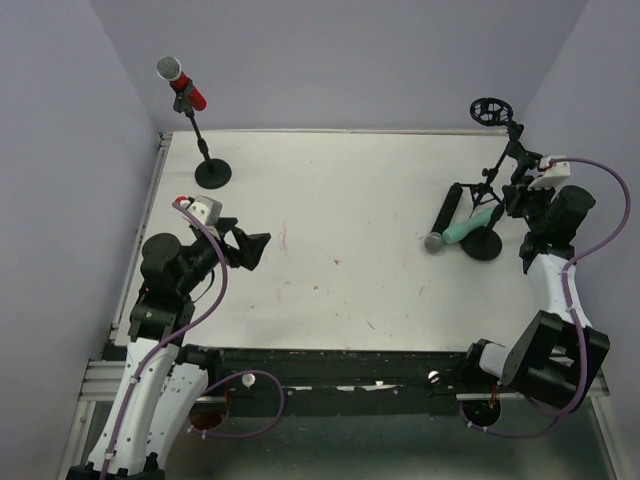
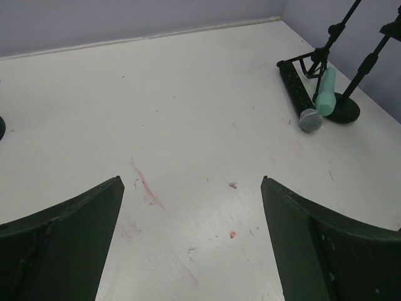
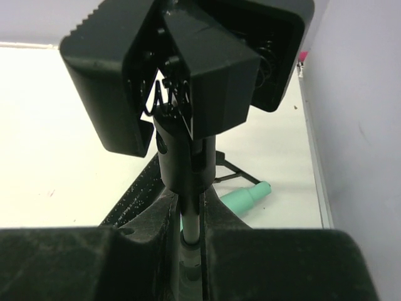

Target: Attach the microphones to the stand

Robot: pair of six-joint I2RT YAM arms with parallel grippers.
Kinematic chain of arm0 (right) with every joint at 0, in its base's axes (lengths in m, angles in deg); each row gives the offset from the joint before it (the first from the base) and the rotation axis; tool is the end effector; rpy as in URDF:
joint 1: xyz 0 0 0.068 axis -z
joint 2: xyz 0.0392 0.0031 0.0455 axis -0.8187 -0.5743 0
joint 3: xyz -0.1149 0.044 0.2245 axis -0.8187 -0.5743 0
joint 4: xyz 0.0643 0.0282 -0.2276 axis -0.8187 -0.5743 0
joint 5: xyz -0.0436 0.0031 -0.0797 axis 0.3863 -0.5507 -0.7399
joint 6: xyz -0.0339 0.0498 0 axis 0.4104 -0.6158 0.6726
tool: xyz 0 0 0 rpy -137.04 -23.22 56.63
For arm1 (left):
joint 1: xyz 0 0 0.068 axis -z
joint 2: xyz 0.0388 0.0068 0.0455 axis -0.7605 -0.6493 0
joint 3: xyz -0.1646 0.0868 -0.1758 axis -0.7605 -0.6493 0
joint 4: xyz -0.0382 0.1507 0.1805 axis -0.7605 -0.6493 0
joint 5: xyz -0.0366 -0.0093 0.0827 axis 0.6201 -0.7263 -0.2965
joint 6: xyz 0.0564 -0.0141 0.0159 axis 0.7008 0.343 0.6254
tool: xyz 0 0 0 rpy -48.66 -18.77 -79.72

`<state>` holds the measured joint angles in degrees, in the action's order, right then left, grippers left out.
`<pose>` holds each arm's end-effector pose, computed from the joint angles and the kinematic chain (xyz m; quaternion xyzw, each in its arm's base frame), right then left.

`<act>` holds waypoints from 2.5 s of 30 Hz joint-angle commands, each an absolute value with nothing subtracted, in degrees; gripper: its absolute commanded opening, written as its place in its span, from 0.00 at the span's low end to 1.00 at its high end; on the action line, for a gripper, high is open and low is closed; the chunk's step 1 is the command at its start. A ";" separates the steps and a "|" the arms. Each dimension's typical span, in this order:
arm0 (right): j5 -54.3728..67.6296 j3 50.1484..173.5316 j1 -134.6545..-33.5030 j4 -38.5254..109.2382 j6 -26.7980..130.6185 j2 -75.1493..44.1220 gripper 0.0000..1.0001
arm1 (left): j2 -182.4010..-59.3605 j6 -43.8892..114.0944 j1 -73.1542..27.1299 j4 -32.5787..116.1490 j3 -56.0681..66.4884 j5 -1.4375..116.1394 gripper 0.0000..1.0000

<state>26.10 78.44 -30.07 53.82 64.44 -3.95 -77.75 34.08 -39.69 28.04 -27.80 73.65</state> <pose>0.2524 -0.0946 0.2783 -0.0260 0.7564 0.0066 0.6536 0.1319 -0.0416 0.3215 0.1265 0.7223 -0.2822 0.6186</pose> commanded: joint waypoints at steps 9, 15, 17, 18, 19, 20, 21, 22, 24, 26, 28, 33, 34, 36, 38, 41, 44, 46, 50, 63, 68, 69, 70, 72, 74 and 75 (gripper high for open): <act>31.77 84.72 -29.64 39.83 69.97 0.53 0.00 | -78.52 34.99 -39.84 30.10 -28.81 75.46 0.98; 33.09 84.81 -29.73 36.75 71.29 1.49 0.00 | -78.96 35.17 -39.84 30.45 -29.08 75.54 0.98; 33.53 84.98 -29.73 36.13 71.29 1.58 0.00 | -79.05 35.26 -39.93 30.45 -29.17 75.37 0.98; 33.88 84.99 -29.64 36.04 71.38 1.58 0.00 | -79.05 35.26 -39.93 30.54 -29.17 75.63 0.98; 34.14 84.99 -29.73 36.04 71.38 1.58 0.00 | -79.14 35.26 -39.93 30.63 -29.25 75.55 0.98; 34.40 84.90 -29.73 36.04 71.38 1.67 0.00 | -79.14 35.26 -39.84 30.72 -29.25 75.63 0.98; 34.58 84.90 -29.73 34.47 71.38 1.58 0.00 | -79.14 35.26 -39.93 30.63 -29.25 75.55 0.98; 34.84 84.90 -29.73 34.02 71.47 1.67 0.00 | -79.22 35.26 -39.84 30.72 -29.25 75.54 0.98; 35.28 84.90 -29.73 33.41 71.64 1.85 0.00 | -79.31 35.26 -39.93 30.98 -29.34 75.72 0.98; 35.99 85.07 -29.73 32.35 71.91 2.20 0.00 | -79.40 35.26 -39.93 30.80 -29.25 75.72 0.98; 36.86 85.25 -29.64 30.86 72.00 2.63 0.00 | -79.40 35.17 -39.93 30.89 -29.25 75.90 0.98; 38.45 86.65 -29.64 26.29 72.96 4.22 0.00 | -78.87 35.17 -39.84 30.80 -29.34 75.98 0.98; 38.80 87.26 -29.73 24.98 73.22 4.31 0.00 | -78.70 35.17 -39.93 30.80 -29.34 75.90 0.98; 39.33 88.76 -29.64 22.43 73.66 4.48 0.00 | -78.44 35.08 -39.84 30.89 -29.25 76.07 0.98; 39.94 90.34 -29.73 19.79 74.19 4.40 0.01 | -78.35 34.99 -39.93 30.80 -29.17 76.25 0.98; 42.31 93.50 -29.73 15.23 75.33 3.78 0.00 | -78.08 34.90 -39.93 30.80 -29.17 76.77 0.98; 46.61 96.23 -29.73 11.00 76.65 3.25 0.00 | -78.17 34.73 -39.93 31.15 -29.25 77.48 0.98; 50.04 97.90 -29.73 8.28 77.18 2.90 0.00 | -78.52 34.20 -39.93 31.42 -29.25 78.27 0.98; 57.60 100.01 -29.90 5.37 77.36 2.11 0.00 | -79.84 33.15 -39.84 31.16 -29.17 79.24 0.98; 63.84 103.88 -61.52 10.44 83.42 -6.32 0.00 | -80.37 32.79 -40.72 33.00 -28.90 84.24 0.98; 60.26 105.55 -73.65 14.42 89.03 -12.91 0.00 | -78.00 34.90 -40.72 35.19 -30.92 83.99 0.98; 59.29 105.73 -75.50 14.77 89.74 -13.70 0.00 | -77.56 35.08 -40.72 35.63 -31.27 83.46 0.98; 59.11 105.55 -76.48 15.64 90.01 -13.97 0.00 | -77.29 35.34 -40.72 35.90 -31.62 83.02 0.98; 59.45 104.85 -77.27 17.14 89.93 -14.06 0.00 | -77.03 35.52 -40.72 36.51 -32.06 82.66 0.98; 60.07 103.19 -77.45 18.02 90.45 -13.36 0.02 | -77.20 35.26 -40.72 37.30 -32.33 83.36 0.98; 60.07 101.70 -77.45 19.33 90.45 -12.75 0.03 | -77.29 35.00 -40.72 37.92 -32.50 84.06 0.98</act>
<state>59.26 102.90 -77.39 12.90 88.13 -15.23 -77.37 34.10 -40.45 34.47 -31.47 82.17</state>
